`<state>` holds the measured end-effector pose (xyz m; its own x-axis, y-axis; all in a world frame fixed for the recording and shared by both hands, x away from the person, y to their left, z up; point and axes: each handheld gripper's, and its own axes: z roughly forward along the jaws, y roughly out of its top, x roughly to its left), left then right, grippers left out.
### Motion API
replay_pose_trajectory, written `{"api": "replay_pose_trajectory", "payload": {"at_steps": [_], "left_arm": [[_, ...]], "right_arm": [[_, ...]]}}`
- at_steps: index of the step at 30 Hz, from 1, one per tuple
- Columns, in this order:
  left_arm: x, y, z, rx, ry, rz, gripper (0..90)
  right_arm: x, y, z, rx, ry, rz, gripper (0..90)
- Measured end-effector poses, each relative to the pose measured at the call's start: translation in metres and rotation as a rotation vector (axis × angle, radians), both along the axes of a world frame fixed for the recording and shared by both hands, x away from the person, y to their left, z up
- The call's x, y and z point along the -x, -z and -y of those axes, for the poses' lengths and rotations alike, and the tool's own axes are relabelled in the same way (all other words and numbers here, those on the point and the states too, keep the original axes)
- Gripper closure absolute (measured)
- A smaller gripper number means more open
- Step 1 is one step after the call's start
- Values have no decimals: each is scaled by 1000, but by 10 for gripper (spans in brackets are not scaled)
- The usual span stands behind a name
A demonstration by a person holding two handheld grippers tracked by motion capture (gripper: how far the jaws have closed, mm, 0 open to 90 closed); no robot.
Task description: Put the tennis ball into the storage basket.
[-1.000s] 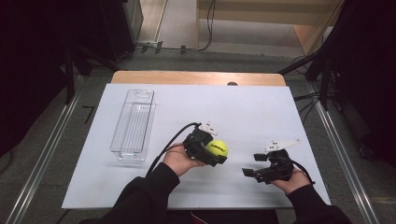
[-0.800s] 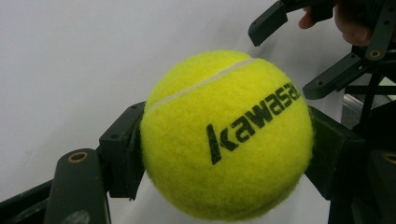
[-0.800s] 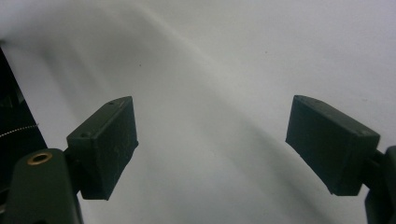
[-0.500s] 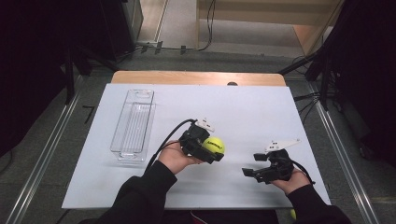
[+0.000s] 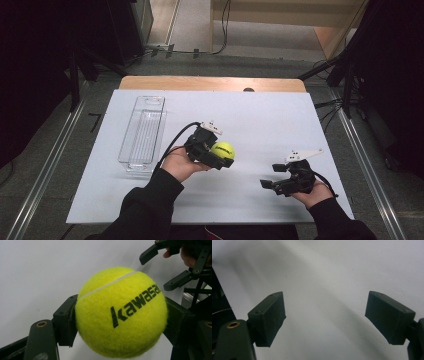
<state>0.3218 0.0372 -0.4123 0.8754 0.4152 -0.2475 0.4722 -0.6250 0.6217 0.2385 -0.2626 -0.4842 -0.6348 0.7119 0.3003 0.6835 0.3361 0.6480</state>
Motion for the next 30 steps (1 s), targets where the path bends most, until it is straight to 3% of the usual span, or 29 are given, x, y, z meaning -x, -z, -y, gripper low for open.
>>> {"api": "replay_pose_trajectory", "payload": {"at_steps": [9,30], "left_arm": [[-6,-3,-12,-8,-30,-23,267],[-15,-19,-38,-8,-70,-29,267]], "right_arm": [[0,-1,0,-5,-5,5,146],[0,-1,1,-6,2,3,146]]}}
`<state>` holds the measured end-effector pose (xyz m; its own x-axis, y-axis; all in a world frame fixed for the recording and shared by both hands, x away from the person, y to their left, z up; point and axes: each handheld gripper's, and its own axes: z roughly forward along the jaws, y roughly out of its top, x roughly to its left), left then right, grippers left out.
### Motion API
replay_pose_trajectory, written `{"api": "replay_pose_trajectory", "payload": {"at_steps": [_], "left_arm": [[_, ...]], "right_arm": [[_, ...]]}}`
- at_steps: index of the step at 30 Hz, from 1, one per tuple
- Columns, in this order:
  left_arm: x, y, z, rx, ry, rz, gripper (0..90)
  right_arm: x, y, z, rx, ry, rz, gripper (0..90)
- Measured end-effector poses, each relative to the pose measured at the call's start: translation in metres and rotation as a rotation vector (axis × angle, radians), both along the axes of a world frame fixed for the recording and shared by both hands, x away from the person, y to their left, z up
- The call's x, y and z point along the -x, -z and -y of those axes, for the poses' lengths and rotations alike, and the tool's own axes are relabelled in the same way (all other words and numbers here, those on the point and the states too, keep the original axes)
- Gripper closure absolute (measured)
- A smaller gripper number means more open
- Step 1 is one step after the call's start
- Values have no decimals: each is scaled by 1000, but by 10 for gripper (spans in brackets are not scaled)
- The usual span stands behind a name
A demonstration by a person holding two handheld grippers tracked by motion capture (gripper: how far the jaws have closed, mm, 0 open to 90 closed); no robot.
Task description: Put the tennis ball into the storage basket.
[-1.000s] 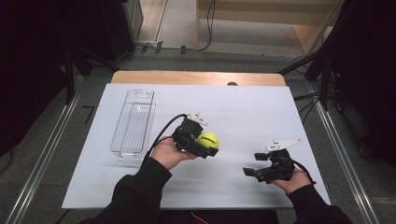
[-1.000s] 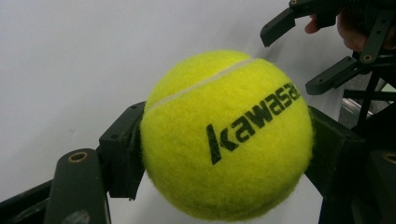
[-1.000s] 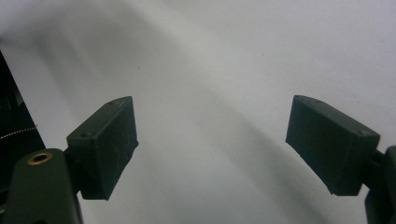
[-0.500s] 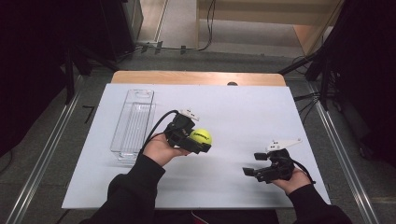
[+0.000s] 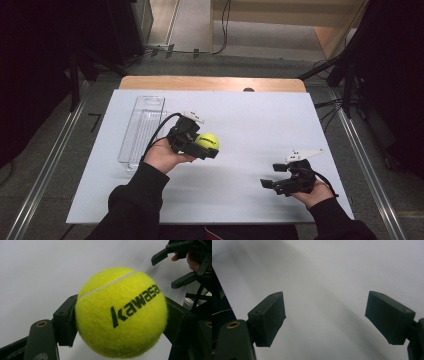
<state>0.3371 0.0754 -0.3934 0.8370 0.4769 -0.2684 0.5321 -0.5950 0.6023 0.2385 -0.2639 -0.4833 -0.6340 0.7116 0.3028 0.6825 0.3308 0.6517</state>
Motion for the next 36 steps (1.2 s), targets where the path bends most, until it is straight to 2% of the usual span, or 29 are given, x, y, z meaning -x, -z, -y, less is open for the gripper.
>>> {"api": "replay_pose_trajectory", "payload": {"at_steps": [9,25,36], "left_arm": [[-3,-3,-7,1,-19,-14,267],[-11,-7,-22,-29,-70,15,267],[-18,-10,-39,-26,-122,22,267]], "right_arm": [[2,-2,0,0,4,6,146],[3,-2,1,-7,10,8,146],[2,-3,0,-7,12,11,146]]}}
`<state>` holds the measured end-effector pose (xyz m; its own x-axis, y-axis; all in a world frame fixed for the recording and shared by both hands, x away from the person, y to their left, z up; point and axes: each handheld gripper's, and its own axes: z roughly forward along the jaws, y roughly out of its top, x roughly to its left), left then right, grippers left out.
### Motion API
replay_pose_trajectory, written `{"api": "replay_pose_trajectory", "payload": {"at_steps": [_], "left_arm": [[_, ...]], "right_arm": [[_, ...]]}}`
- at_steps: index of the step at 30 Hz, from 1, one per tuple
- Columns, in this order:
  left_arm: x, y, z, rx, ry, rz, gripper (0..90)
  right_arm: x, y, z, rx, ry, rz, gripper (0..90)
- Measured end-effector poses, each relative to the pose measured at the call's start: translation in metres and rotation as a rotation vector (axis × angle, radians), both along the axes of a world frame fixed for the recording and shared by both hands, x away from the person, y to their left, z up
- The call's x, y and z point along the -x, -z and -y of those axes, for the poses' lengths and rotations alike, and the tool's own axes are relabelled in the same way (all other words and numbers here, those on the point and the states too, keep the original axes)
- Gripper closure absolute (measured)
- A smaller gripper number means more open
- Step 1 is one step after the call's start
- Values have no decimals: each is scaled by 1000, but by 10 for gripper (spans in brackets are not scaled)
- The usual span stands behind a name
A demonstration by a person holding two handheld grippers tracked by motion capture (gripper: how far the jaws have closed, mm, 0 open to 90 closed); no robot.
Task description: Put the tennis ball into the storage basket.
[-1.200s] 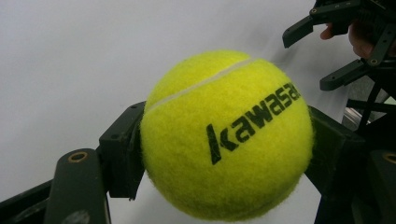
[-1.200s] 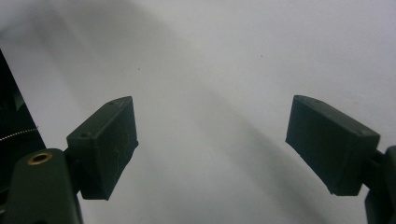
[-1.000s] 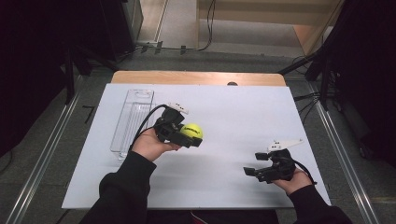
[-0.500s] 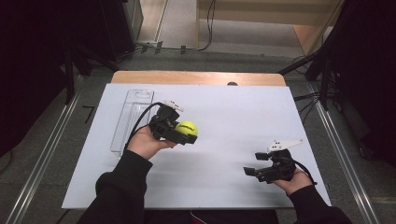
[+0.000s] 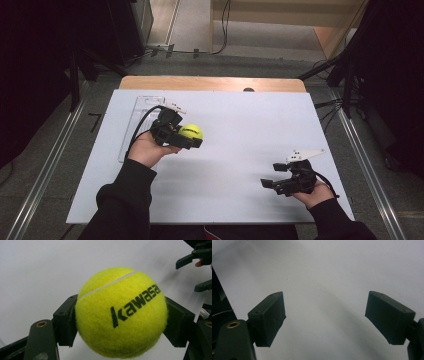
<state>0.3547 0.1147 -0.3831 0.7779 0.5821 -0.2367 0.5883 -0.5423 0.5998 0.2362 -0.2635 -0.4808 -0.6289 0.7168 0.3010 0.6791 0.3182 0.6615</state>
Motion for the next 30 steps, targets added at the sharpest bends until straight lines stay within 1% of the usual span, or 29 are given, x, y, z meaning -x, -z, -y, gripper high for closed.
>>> {"api": "replay_pose_trajectory", "payload": {"at_steps": [3,4,13,19,30], "left_arm": [[-1,-1,-3,4,-15,0,266],[-2,-2,-6,-2,-13,4,267],[-5,-7,-18,2,-60,17,267],[-7,-9,-25,-1,-72,21,267],[-10,-13,-41,1,-122,35,267]], "right_arm": [[0,0,0,-2,-5,1,146],[0,0,0,-2,-4,1,146],[1,0,1,-2,1,3,146],[0,0,1,-1,-1,2,146],[1,0,1,0,0,3,146]]}}
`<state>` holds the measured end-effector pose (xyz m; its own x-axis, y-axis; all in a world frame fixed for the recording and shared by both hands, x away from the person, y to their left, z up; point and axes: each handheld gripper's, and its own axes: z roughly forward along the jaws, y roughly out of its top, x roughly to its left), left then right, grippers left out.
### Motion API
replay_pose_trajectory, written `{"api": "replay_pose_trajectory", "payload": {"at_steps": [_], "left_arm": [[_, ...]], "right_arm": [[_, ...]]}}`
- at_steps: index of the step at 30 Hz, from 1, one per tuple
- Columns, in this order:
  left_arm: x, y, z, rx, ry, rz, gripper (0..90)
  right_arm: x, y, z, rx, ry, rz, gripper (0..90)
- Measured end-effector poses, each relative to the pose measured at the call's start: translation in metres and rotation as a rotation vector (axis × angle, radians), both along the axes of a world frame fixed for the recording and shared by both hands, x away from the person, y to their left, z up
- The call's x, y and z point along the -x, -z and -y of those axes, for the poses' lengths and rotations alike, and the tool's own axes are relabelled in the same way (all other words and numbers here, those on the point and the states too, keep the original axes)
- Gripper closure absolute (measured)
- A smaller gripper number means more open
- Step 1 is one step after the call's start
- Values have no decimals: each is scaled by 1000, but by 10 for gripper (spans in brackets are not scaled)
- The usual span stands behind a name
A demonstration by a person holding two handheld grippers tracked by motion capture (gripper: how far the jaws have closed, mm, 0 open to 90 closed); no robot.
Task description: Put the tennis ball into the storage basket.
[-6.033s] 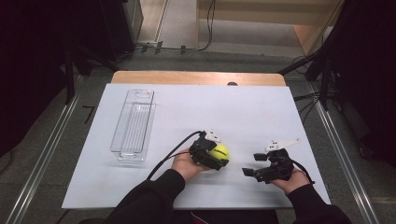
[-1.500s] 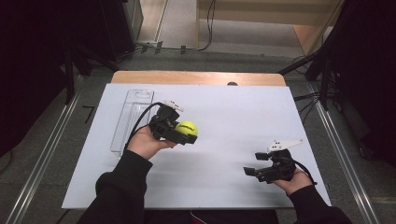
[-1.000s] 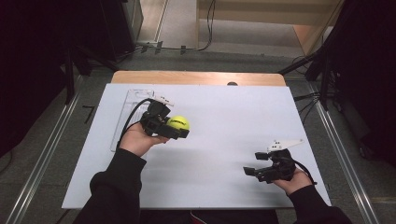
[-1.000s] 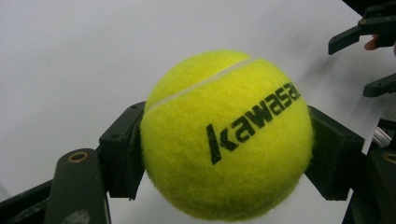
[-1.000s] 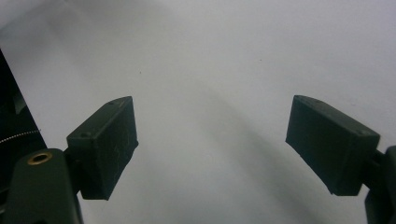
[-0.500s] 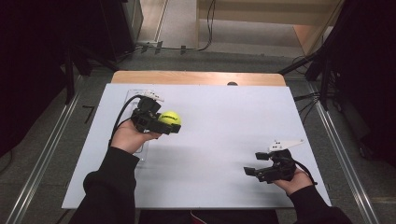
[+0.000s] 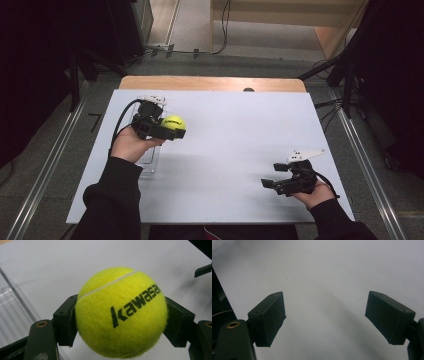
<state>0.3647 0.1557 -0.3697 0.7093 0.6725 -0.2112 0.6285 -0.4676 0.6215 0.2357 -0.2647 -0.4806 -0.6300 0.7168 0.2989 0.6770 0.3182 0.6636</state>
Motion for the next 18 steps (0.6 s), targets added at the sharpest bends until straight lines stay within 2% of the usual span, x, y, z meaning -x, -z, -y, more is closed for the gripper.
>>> {"api": "replay_pose_trajectory", "payload": {"at_steps": [10,18], "left_arm": [[-2,-3,-13,13,-44,10,267],[-3,-5,-23,0,-77,22,267]], "right_arm": [[0,0,0,1,-2,-2,146],[0,0,0,1,-1,-2,146]]}}
